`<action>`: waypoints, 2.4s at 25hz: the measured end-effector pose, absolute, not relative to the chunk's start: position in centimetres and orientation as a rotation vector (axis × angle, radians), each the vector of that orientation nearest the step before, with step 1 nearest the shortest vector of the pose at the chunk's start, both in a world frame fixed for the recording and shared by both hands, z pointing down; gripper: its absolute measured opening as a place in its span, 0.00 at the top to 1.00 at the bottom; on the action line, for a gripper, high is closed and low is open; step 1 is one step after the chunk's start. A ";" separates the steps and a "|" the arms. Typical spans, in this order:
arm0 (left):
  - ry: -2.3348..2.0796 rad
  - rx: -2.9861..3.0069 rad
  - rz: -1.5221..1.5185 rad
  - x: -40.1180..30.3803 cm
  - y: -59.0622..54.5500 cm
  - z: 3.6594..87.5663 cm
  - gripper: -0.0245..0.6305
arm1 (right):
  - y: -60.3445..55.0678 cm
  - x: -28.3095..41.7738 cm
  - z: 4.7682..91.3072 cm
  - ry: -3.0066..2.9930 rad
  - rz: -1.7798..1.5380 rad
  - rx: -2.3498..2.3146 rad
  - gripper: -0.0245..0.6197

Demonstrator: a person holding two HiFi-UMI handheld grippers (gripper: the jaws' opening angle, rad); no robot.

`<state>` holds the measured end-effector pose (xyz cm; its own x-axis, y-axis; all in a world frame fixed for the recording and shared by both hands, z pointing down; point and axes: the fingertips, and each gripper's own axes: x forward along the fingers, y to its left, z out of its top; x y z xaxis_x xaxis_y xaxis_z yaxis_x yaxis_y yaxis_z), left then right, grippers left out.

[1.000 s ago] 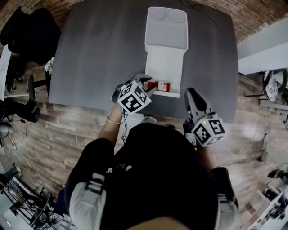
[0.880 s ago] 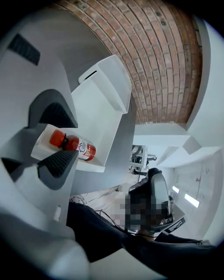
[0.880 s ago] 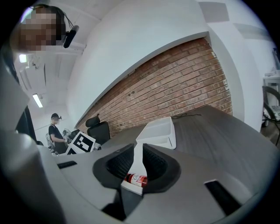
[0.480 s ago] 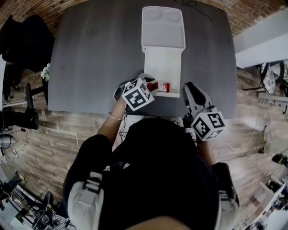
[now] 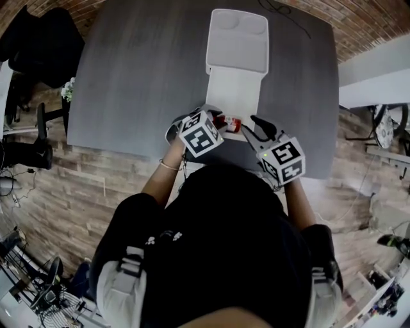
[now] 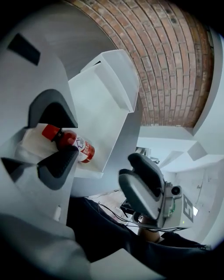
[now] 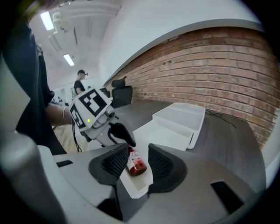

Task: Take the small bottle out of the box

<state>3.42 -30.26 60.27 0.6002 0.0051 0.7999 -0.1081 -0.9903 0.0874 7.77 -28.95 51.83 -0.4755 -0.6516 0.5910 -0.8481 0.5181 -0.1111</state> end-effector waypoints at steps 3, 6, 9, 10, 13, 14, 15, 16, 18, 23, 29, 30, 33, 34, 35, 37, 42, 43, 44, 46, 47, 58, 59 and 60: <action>-0.125 2.686 1.330 3.6 -30.3 60.4 0.72 | -28.8 6.3 54.6 -2.232 0.481 1.029 0.73; -0.183 2.694 1.303 3.8 -30.8 60.2 0.72 | -28.9 5.3 56.3 -2.175 0.377 0.877 0.69; -0.231 2.685 1.280 3.7 -31.2 60.1 0.72 | -29.0 4.6 57.8 -2.113 0.302 0.749 0.62; -0.245 2.685 1.272 3.8 -31.4 60.0 0.72 | -28.9 4.5 58.3 -2.091 0.290 0.709 0.61; -0.288 2.693 1.257 3.9 -31.8 59.9 0.72 | -28.7 4.3 59.4 -2.061 0.294 0.619 0.60; -0.297 2.694 1.253 3.9 -31.8 59.9 0.72 | -28.7 4.2 59.5 -2.059 0.309 0.598 0.59; -0.306 2.694 1.247 3.8 -31.9 59.8 0.72 | -28.7 4.1 59.6 -2.060 0.328 0.578 0.59; -0.315 2.695 1.239 3.7 -32.1 59.8 0.72 | -28.8 4.0 59.6 -2.063 0.346 0.559 0.59; -0.334 2.692 1.220 3.7 -32.3 59.8 0.72 | -29.0 3.9 59.7 -2.070 0.372 0.526 0.59; -0.379 2.691 1.200 3.9 -32.8 59.6 0.72 | -29.5 3.4 60.2 -2.057 0.372 0.466 0.60; -0.432 2.679 1.168 3.9 -33.3 59.5 0.72 | -30.1 3.2 61.5 -1.985 0.344 0.408 0.60; -0.440 2.671 1.159 3.9 -33.4 59.6 0.72 | -30.4 3.3 61.6 -1.967 0.315 0.407 0.60; -0.445 2.661 1.149 3.7 -33.3 59.6 0.72 | -30.7 3.5 62.3 -1.924 0.264 0.393 0.60; -0.442 2.661 1.148 3.7 -33.3 59.6 0.72 | -30.6 3.5 62.6 -1.913 0.258 0.383 0.61; -0.441 2.660 1.145 3.7 -33.2 59.6 0.72 | -30.3 3.5 62.9 -1.900 0.253 0.372 0.61; -0.448 2.659 1.136 3.6 -33.2 59.6 0.72 | -30.0 3.8 63.4 -1.858 0.238 0.361 0.62; -0.466 2.668 1.121 3.7 -33.1 59.7 0.72 | -30.2 4.2 63.9 -1.808 0.208 0.384 0.64; -0.471 2.670 1.110 3.7 -33.1 59.6 0.72 | -30.2 4.2 63.9 -1.806 0.205 0.387 0.64; -0.478 2.669 1.092 3.6 -33.1 59.3 0.72 | -30.2 4.2 64.0 -1.806 0.202 0.390 0.64; -0.495 2.656 1.031 3.5 -33.0 58.7 0.72 | -30.2 4.2 64.0 -1.807 0.197 0.399 0.64; -0.505 2.647 0.994 3.3 -33.0 58.4 0.72 | -30.2 4.2 63.9 -1.809 0.192 0.409 0.64; -0.753 2.593 0.647 -1.4 -35.1 53.0 0.73 | -31.8 5.1 60.9 -1.969 0.307 0.750 0.65; -0.768 2.590 0.635 -1.7 -35.2 52.6 0.73 | -31.9 5.4 60.8 -1.972 0.306 0.766 0.66; -0.780 2.591 0.630 -1.8 -35.4 52.4 0.73 | -32.0 5.7 60.7 -1.971 0.304 0.777 0.66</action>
